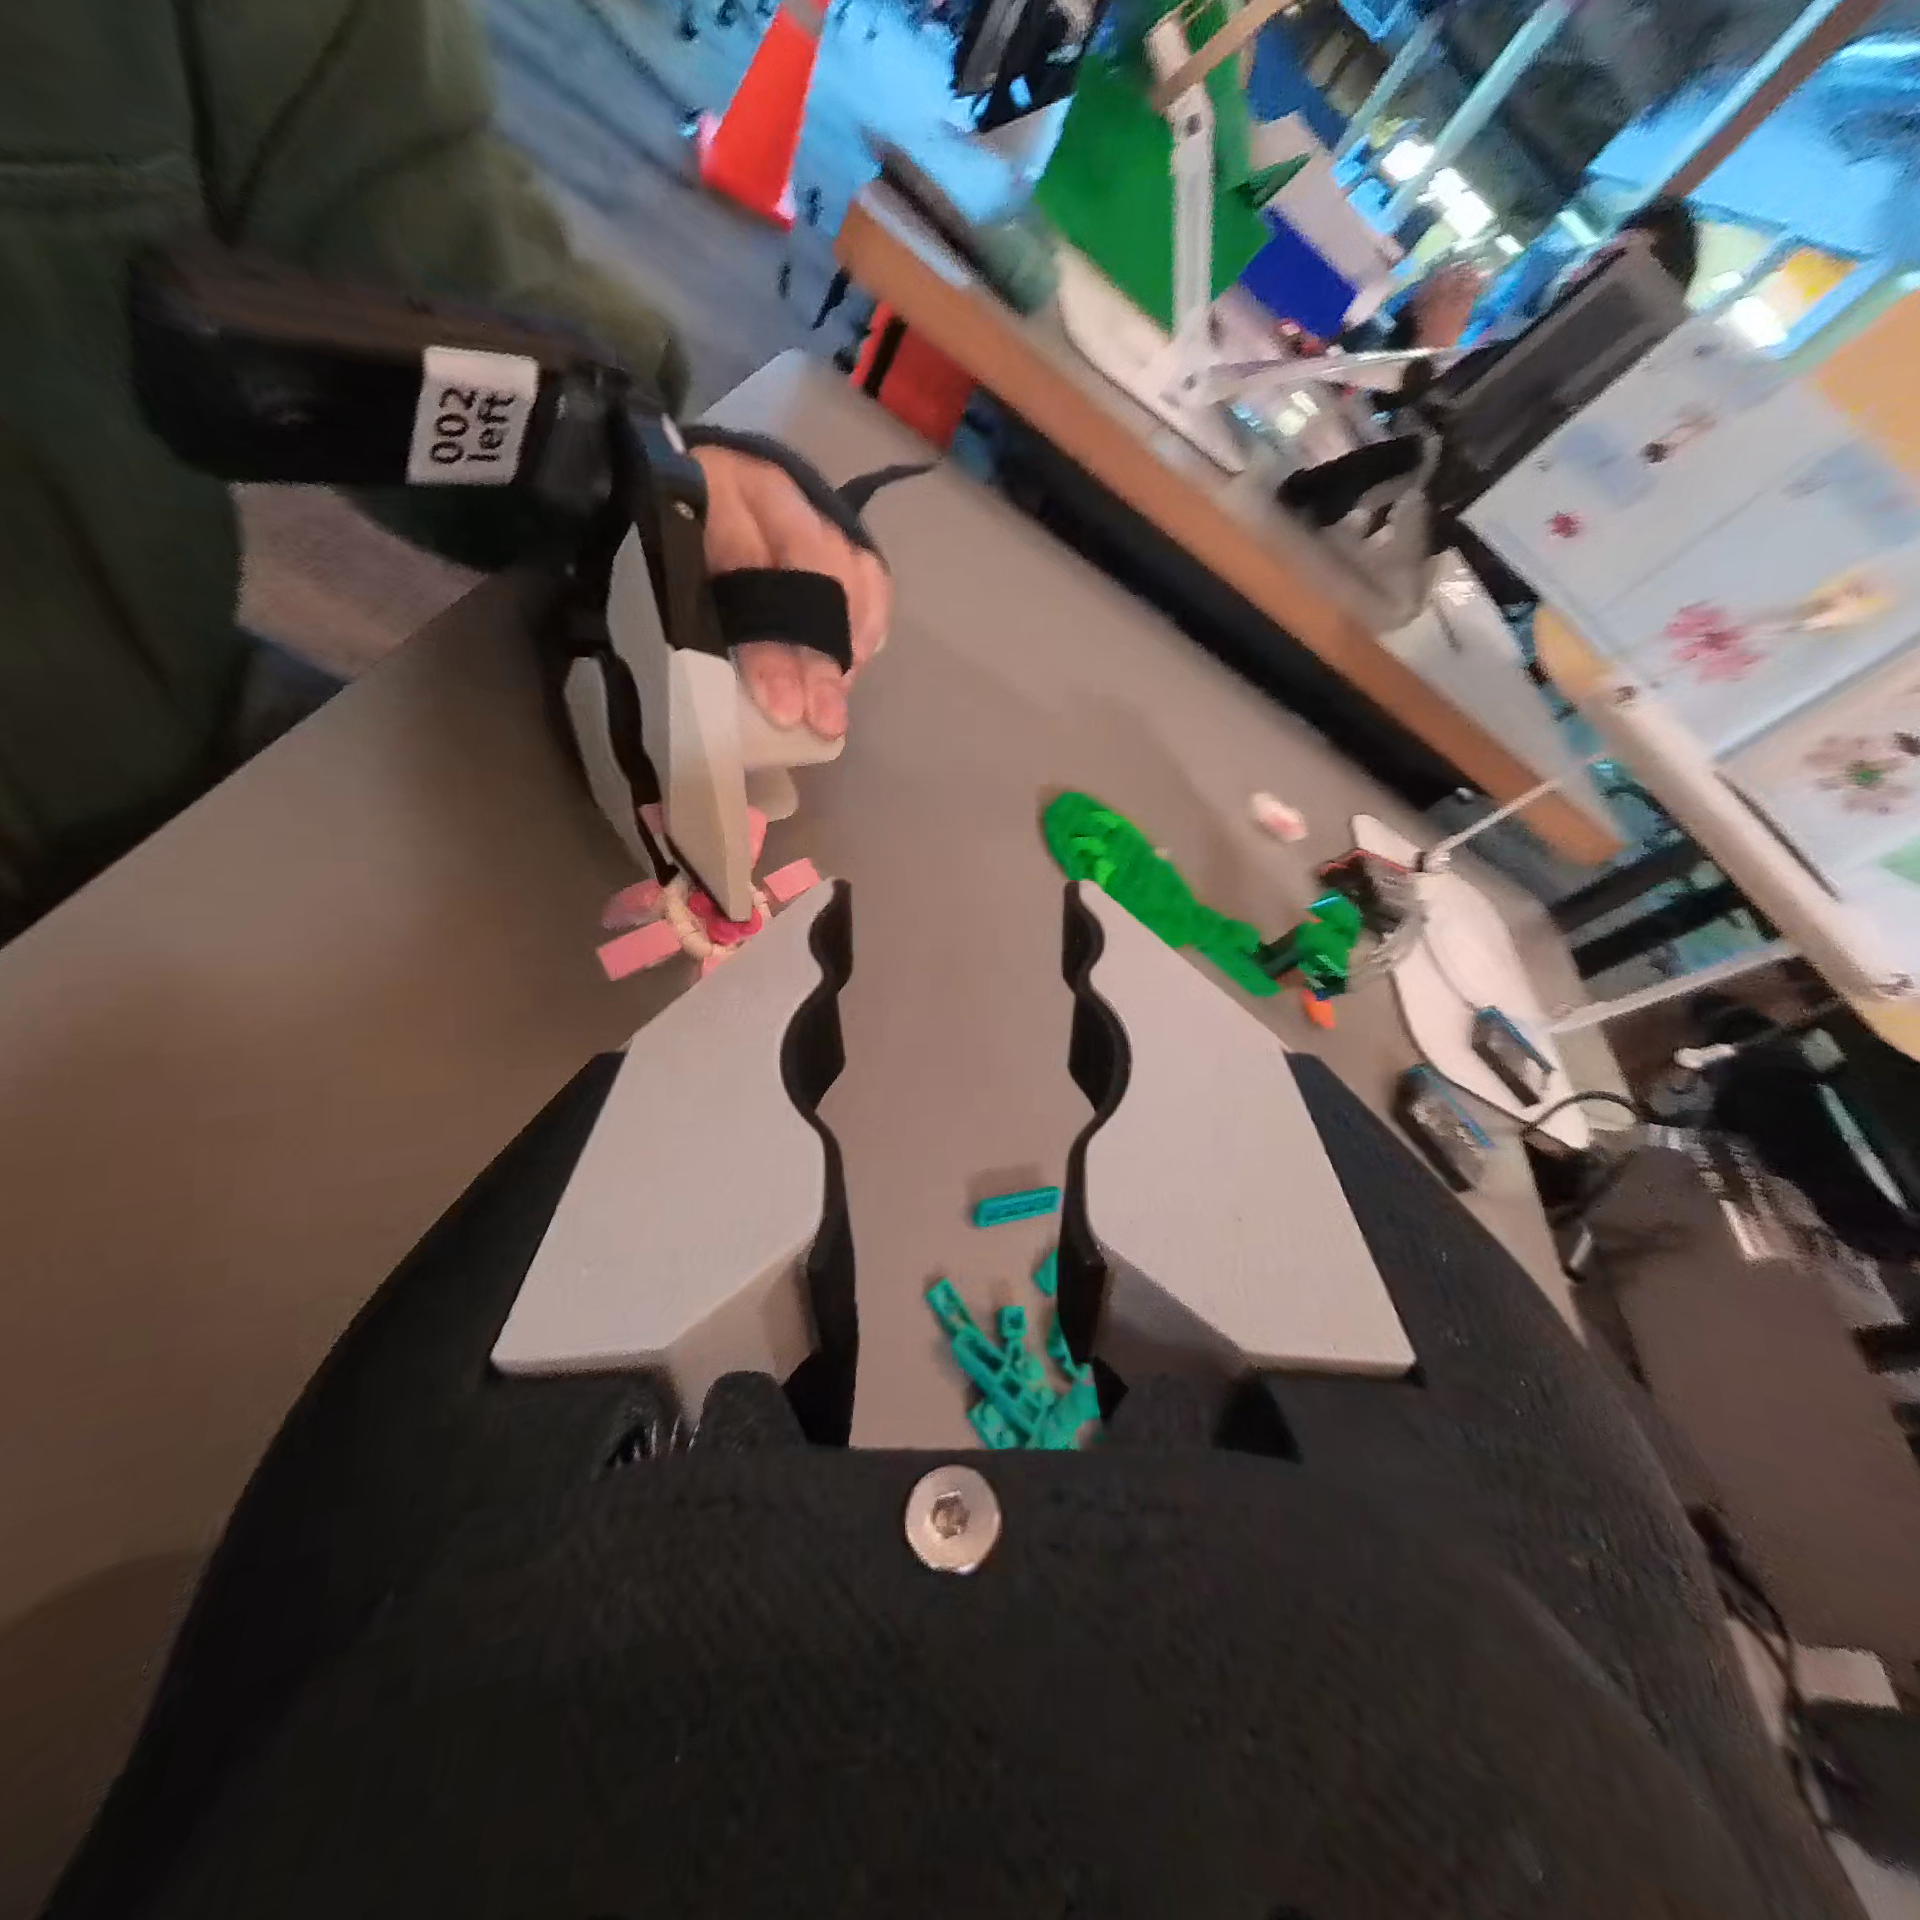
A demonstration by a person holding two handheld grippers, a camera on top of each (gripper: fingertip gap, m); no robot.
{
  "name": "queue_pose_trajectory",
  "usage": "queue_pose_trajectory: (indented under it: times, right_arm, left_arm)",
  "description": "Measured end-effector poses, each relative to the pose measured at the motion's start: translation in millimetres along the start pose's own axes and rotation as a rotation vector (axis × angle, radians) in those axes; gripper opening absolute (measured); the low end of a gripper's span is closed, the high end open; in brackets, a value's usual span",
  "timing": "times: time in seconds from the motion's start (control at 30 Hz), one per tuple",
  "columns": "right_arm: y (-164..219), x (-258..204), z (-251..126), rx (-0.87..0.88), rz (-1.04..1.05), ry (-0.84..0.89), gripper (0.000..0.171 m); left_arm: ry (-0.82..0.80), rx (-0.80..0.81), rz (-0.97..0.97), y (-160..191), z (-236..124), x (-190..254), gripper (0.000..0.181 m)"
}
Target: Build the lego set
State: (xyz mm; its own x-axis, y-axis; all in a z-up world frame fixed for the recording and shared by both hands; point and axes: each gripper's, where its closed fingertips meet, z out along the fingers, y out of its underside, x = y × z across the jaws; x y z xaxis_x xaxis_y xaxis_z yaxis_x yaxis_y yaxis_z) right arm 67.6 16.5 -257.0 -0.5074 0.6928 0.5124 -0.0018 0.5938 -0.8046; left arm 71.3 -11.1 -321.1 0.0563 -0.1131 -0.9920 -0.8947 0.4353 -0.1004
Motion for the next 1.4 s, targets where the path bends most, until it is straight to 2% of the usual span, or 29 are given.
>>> queue_pose_trajectory:
  times: [0.07,0.13,0.2,0.27,0.33,0.4,0.43,0.5,0.57,0.63,0.8,0.93,1.17,1.23,1.4]
  right_arm:
    - [-4.4,9.3,-1.6,0.010,0.018,0.038,0.044]
    - [-15.1,20.9,-3.6,0.043,0.056,0.081,0.048]
    - [-38.8,32.4,-6.6,0.159,0.142,0.107,0.048]
    - [-73.0,47.8,-12.4,0.353,0.256,0.140,0.035]
    - [-100.9,61.3,-12.5,0.487,0.337,0.138,0.033]
    - [-121.5,74.0,-0.5,0.508,0.411,0.101,0.043]
    - [-132.8,79.5,6.8,0.509,0.447,0.073,0.048]
    - [-159.6,91.0,17.3,0.552,0.523,0.028,0.048]
    - [-185.9,92.2,24.0,0.614,0.557,-0.047,0.037]
    - [-198.5,97.3,30.9,0.658,0.581,-0.043,0.024]
    - [-203.3,93.2,54.0,0.651,0.617,-0.087,0.030]
    - [-207.5,84.3,69.0,0.644,0.604,-0.116,0.025]
    - [-224.4,74.8,58.1,0.723,0.504,-0.112,0.019]
    - [-223.6,75.5,57.4,0.711,0.466,-0.079,0.012]
    - [-224.7,68.1,62.1,0.684,0.424,-0.091,0.011]
  left_arm:
    - [-0.058,-0.034,-0.165,14.3,-0.9,-17.1,0.008]
    - [-0.163,-0.023,-0.531,32.4,-6.2,-50.5,0.008]
    - [-0.259,0.150,-1.035,38.8,-19.1,-98.9,0.008]
    - [-0.261,0.366,-1.377,39.0,-33.4,-144.1,0.008]
    - [-0.255,0.536,-1.536,37.3,-50.5,-183.3,0.009]
    - [-0.272,0.644,-1.625,38.1,-67.2,-215.0,0.008]
    - [-0.270,0.663,-1.660,39.4,-72.3,-225.1,0.008]
    - [-0.265,0.698,-1.727,41.7,-80.7,-240.8,0.008]
    - [-0.285,0.762,-1.775,43.6,-91.9,-254.6,0.008]
    - [-0.303,0.824,-1.810,44.4,-102.5,-262.1,0.008]
    - [-0.293,0.882,-1.814,39.4,-116.7,-262.7,0.008]
    - [-0.295,0.945,-1.772,31.0,-125.2,-265.1,0.008]
    - [-0.311,0.947,-1.685,22.1,-126.5,-261.1,0.008]
    - [-0.305,0.939,-1.672,19.9,-126.7,-260.2,0.009]
    - [-0.324,0.924,-1.637,16.0,-130.6,-258.0,0.009]
